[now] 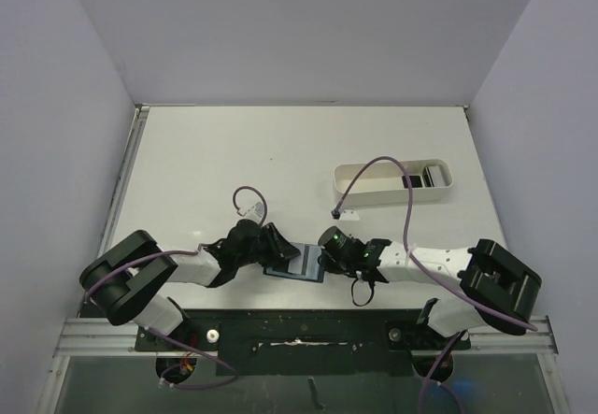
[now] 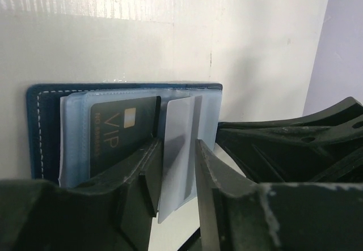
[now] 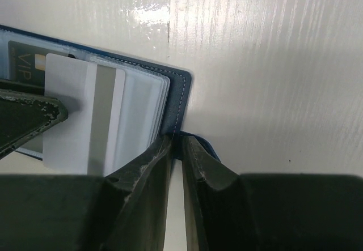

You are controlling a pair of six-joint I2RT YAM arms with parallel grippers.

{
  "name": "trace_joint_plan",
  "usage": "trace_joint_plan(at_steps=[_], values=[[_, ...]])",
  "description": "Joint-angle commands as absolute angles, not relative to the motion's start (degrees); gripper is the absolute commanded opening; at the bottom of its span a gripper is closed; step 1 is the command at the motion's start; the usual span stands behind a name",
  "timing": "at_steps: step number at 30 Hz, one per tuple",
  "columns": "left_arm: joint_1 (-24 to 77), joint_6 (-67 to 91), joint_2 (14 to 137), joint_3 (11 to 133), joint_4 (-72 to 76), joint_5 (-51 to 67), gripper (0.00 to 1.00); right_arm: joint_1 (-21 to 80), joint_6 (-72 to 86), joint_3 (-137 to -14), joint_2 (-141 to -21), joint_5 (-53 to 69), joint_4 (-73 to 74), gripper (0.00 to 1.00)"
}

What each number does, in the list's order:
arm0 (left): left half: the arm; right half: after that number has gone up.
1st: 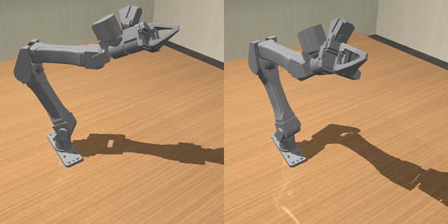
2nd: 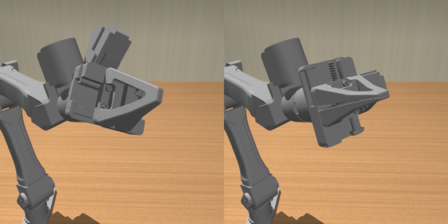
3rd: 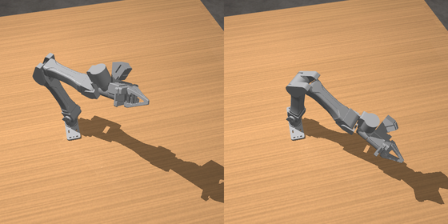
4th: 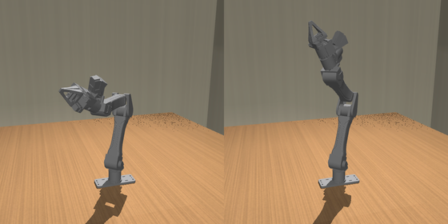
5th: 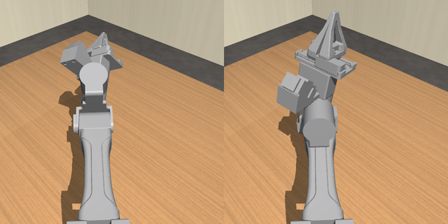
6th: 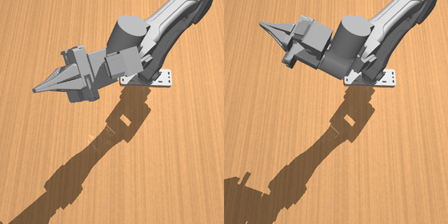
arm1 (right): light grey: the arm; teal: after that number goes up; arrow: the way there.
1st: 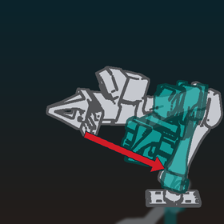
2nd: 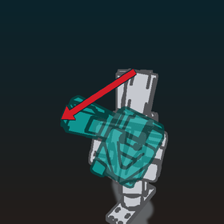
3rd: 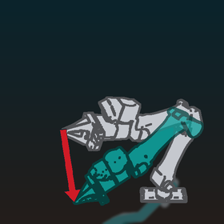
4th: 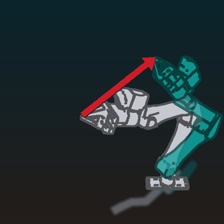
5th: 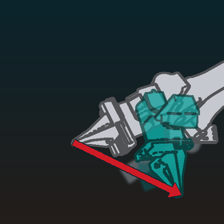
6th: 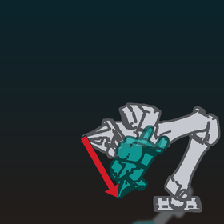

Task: Put the credit cards into the card holder
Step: Insert the credit card into the card holder.

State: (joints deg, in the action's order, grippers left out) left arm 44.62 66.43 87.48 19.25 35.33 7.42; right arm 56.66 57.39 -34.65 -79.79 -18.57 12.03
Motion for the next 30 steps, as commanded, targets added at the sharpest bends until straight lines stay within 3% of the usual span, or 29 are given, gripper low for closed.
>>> trace_joint_plan(at_steps=[1,7,21,30], values=[[44.91,62.31,83.29,21.6,23.98,3.15,0.31,57.29,58.36,-34.15,-76.77,-19.59,11.11,0.16],[46.07,60.25,81.04,23.28,19.3,2.4,0.42,57.26,58.14,-34.56,-76.63,-19.81,11.75,0.17],[48.68,55.59,85.71,28.27,17.5,3.33,0.43,57.3,58.4,-34.54,-78.83,-18.57,8.79,0.16],[47.57,54.91,79.56,29.29,10.08,-0.05,0.46,57.27,58.19,-34.62,-77.17,-19.01,9.25,0.16]])
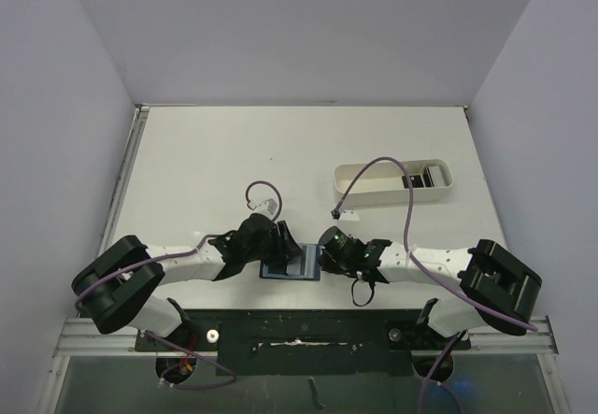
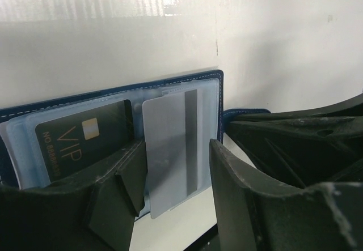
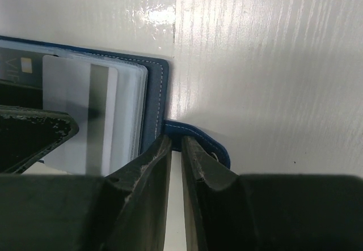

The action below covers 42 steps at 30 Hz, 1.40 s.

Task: Put the credit cards into the card holder
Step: Insert the credit card into the card holder.

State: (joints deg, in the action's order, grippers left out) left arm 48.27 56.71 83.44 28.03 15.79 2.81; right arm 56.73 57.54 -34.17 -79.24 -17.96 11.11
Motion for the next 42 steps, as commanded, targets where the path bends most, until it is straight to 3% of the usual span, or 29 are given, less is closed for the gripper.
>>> trace_joint_plan(at_steps=[1,16,30,35,42], values=[[47.47,54.93,78.6,29.41,9.47,-0.12,0.48,57.24,58.22,-34.63,-76.84,-19.13,9.45,0.16],[47.55,57.0,83.84,27.99,16.18,4.14,0.49,57.25,58.25,-33.9,-76.96,-18.6,7.32,0.16],[48.02,58.75,84.39,28.42,21.11,8.43,0.31,57.28,57.66,-32.41,-79.06,-17.69,3.48,0.14],[48.08,60.49,84.42,25.81,26.68,10.29,0.32,57.3,57.42,-31.92,-78.23,-17.98,2.64,0.15],[48.16,60.29,85.76,26.01,27.95,11.49,0.4,57.13,57.05,-32.96,-77.02,-19.97,5.14,0.16]])
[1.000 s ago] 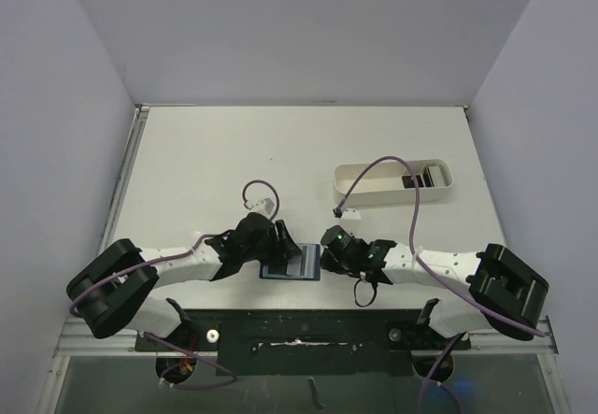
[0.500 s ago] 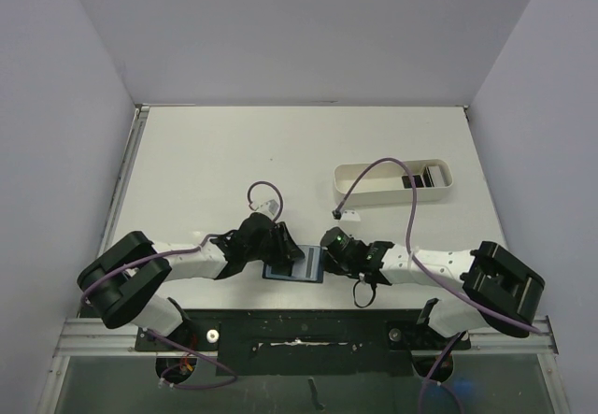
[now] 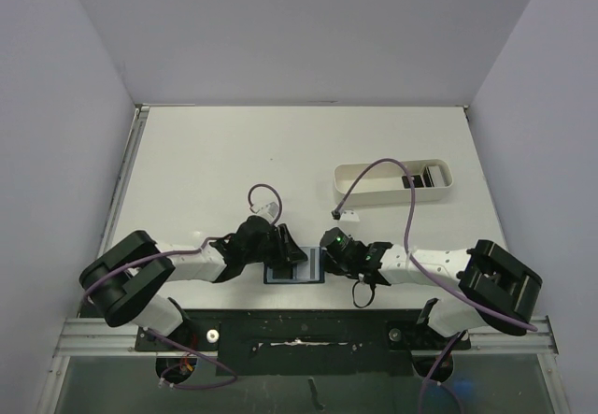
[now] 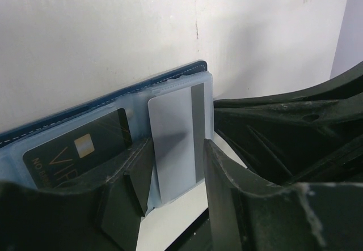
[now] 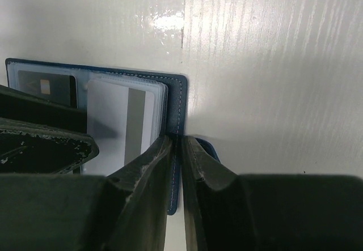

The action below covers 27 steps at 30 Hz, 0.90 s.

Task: Put the credit cards into the card holder
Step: Insert the credit card into the card holder, then turn over the card slot in the card holder.

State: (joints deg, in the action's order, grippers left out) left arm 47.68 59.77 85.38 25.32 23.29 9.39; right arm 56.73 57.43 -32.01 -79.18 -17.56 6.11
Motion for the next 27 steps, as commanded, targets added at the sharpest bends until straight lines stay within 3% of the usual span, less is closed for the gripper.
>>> trace_joint_plan(at_steps=[1,6,13,27], values=[[48.09,60.29,85.39,26.06,27.17,11.2,0.42,57.13,57.09,-33.29,-76.28,-20.48,6.54,0.17],[47.19,59.07,81.23,26.99,21.2,9.07,0.49,57.28,57.06,-33.49,-72.2,-20.85,8.4,0.25],[44.27,57.87,75.3,26.38,14.29,7.79,0.55,58.04,57.1,-35.28,-72.72,-18.59,7.14,0.25],[32.97,60.26,64.11,17.02,12.13,15.01,0.57,60.06,55.55,-49.87,-88.74,-11.27,4.15,0.23]])
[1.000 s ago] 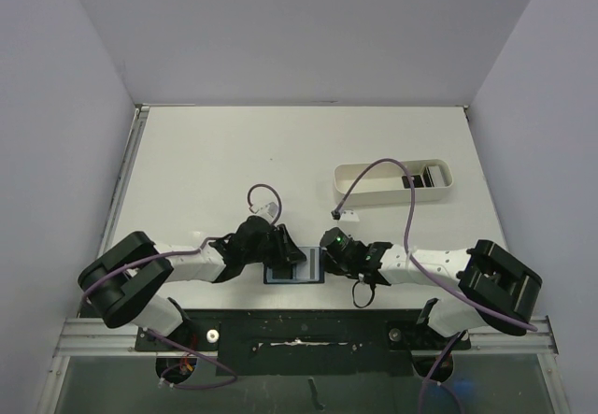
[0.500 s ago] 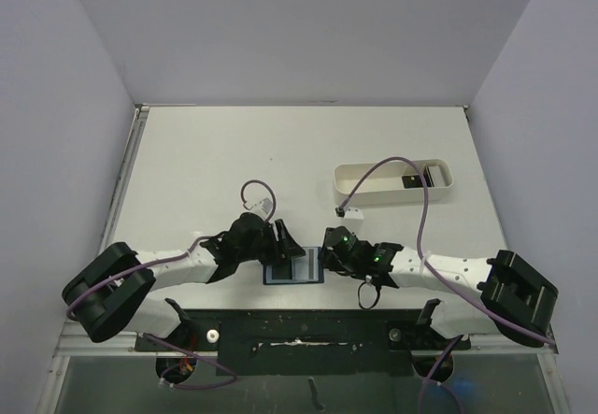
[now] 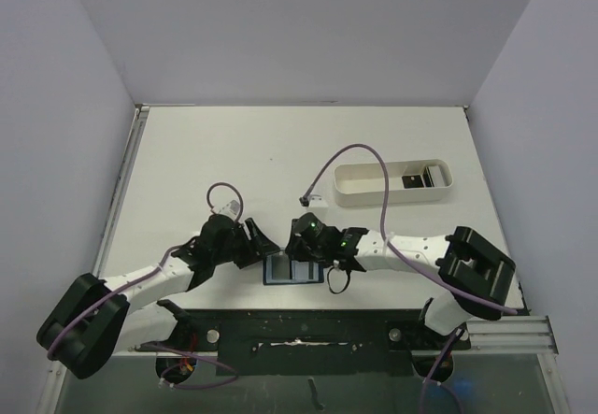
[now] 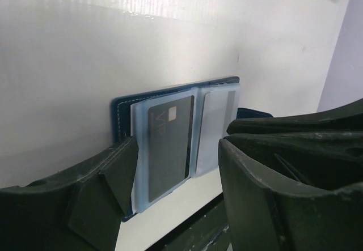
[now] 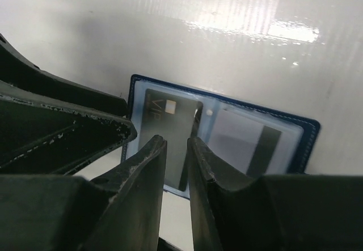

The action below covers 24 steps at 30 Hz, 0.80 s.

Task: Put the credit cards into the card holder
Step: Turn over the card slot in the card holder.

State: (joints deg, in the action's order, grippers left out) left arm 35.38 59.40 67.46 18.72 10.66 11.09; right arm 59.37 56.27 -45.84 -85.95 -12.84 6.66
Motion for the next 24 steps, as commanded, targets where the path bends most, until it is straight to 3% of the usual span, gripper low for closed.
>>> trace_joint_plan(at_steps=[1,14,24], values=[[32.45,60.65,63.3,16.52,12.25,15.53,0.57,60.03,55.73,-50.14,-89.48,-11.15,4.1,0.23],[29.27,65.67,59.79,11.28,22.48,22.67,0.57,59.52,57.83,-52.21,-96.41,-9.01,5.53,0.17],[29.29,63.53,68.38,11.31,28.88,23.95,0.58,59.04,59.2,-49.25,-95.33,-9.48,4.63,0.14]])
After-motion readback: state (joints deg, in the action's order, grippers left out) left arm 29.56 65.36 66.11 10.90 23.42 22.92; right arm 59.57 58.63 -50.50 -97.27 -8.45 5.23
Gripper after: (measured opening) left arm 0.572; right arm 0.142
